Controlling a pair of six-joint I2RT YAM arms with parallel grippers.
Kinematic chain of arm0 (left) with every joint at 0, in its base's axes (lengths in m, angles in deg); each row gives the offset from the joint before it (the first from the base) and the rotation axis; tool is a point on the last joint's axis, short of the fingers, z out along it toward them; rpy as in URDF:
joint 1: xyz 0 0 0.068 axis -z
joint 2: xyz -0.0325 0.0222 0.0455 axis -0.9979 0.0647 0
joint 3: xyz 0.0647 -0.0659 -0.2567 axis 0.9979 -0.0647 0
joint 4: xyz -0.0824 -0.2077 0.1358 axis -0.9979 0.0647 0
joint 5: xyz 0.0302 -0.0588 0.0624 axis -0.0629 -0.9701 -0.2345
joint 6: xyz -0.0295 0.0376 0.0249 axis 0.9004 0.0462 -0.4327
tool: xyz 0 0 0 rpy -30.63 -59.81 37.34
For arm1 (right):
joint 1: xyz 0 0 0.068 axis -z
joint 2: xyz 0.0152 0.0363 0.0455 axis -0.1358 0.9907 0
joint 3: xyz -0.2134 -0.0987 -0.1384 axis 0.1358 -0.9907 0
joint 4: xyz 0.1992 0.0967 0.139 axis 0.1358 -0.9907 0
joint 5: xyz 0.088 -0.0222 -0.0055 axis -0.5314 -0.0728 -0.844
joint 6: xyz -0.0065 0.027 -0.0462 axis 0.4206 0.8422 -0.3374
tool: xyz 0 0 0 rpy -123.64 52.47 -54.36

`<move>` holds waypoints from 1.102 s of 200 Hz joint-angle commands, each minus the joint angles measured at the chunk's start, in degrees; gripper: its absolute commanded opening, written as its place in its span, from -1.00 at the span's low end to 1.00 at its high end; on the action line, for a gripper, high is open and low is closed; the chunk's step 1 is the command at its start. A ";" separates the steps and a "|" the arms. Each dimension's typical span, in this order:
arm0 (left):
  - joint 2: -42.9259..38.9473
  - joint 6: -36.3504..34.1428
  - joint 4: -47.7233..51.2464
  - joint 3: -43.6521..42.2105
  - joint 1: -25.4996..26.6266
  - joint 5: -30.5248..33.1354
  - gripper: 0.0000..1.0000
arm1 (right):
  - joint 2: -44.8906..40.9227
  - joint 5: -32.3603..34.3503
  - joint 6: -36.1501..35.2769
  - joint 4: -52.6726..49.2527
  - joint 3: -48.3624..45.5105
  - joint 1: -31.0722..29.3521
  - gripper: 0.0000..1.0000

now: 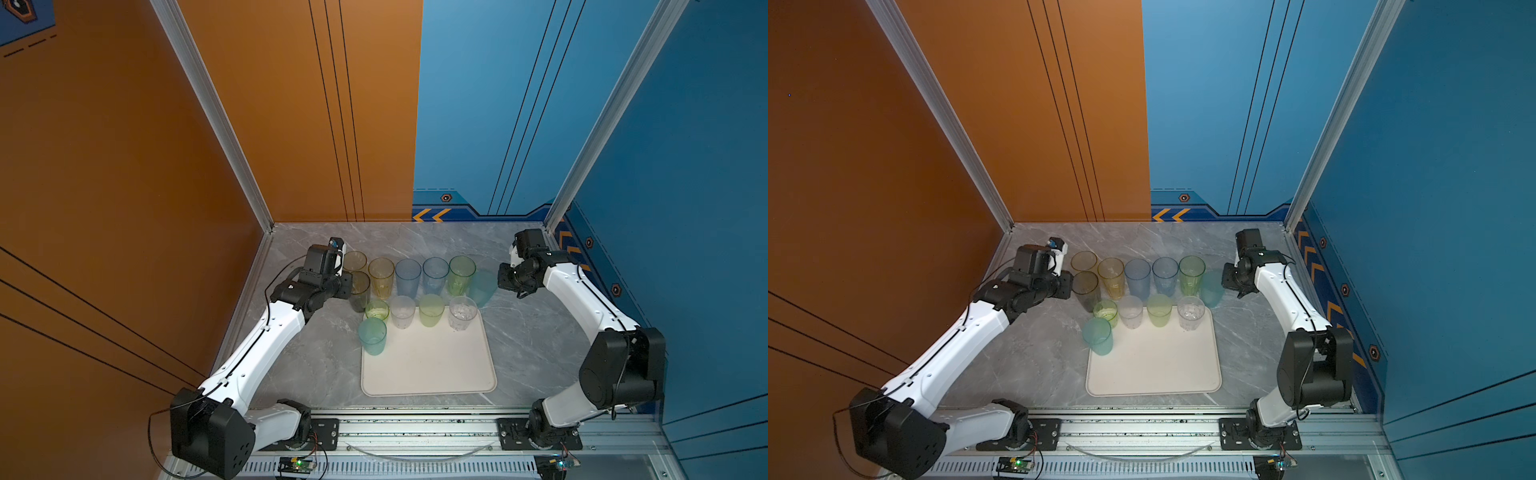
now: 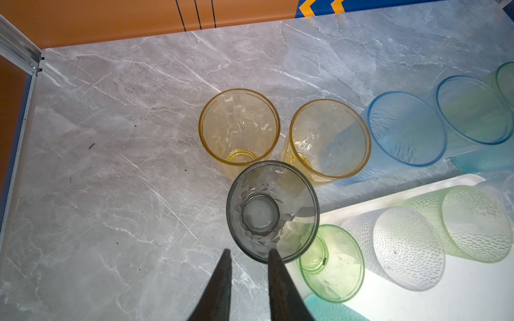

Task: Place the glasses into the tray
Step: 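Lower the right gripper onto the second teal cup and close on its rim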

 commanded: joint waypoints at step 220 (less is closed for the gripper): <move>0.10 -0.58 0.87 0.73 -0.79 -0.45 -0.50 | 8.73 -3.59 -1.74 1.20 4.83 0.65 -0.81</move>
